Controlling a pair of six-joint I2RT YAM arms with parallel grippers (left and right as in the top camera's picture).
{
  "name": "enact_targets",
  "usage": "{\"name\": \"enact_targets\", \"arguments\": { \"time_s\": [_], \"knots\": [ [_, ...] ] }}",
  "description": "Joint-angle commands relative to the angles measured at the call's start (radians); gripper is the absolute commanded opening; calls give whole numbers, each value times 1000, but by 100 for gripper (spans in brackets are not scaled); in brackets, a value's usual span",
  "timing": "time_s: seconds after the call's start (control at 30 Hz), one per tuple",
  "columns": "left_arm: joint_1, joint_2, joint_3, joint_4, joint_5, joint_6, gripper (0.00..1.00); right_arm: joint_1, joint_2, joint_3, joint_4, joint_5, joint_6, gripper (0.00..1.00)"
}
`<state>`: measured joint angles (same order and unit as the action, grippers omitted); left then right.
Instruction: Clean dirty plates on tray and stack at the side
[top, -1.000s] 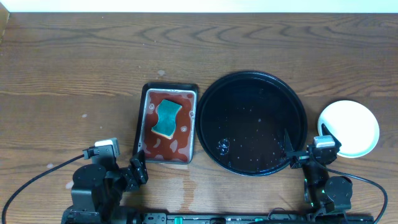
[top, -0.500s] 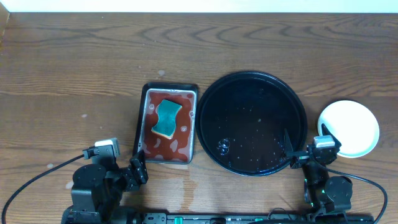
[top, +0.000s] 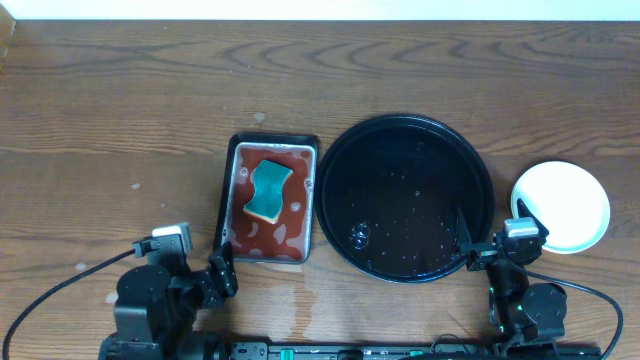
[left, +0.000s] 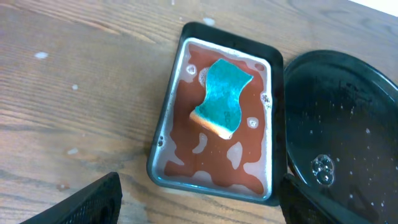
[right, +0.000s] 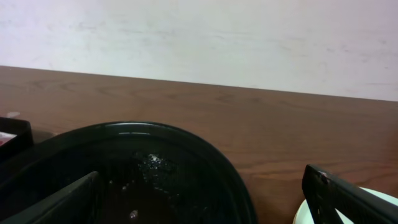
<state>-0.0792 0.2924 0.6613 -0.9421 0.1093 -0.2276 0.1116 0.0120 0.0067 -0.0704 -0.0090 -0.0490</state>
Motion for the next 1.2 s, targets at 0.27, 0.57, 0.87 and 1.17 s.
{"name": "enact_targets", "arguments": {
  "time_s": [0.27, 0.57, 0.87, 1.17],
  "knots": [
    [35, -261, -296, 224, -13, 55, 81, -6, -7, -1, -4, -7, -16, 99],
    [36, -291, -504, 603, -13, 64, 81, -6, -7, -1, -4, -7, -16, 99],
    [36, -291, -626, 935, -12, 189, 81, -6, -7, -1, -4, -7, -16, 99],
    [36, -291, -658, 964, 13, 370, 81, -6, -7, -1, -4, -7, -16, 99]
  ]
}}
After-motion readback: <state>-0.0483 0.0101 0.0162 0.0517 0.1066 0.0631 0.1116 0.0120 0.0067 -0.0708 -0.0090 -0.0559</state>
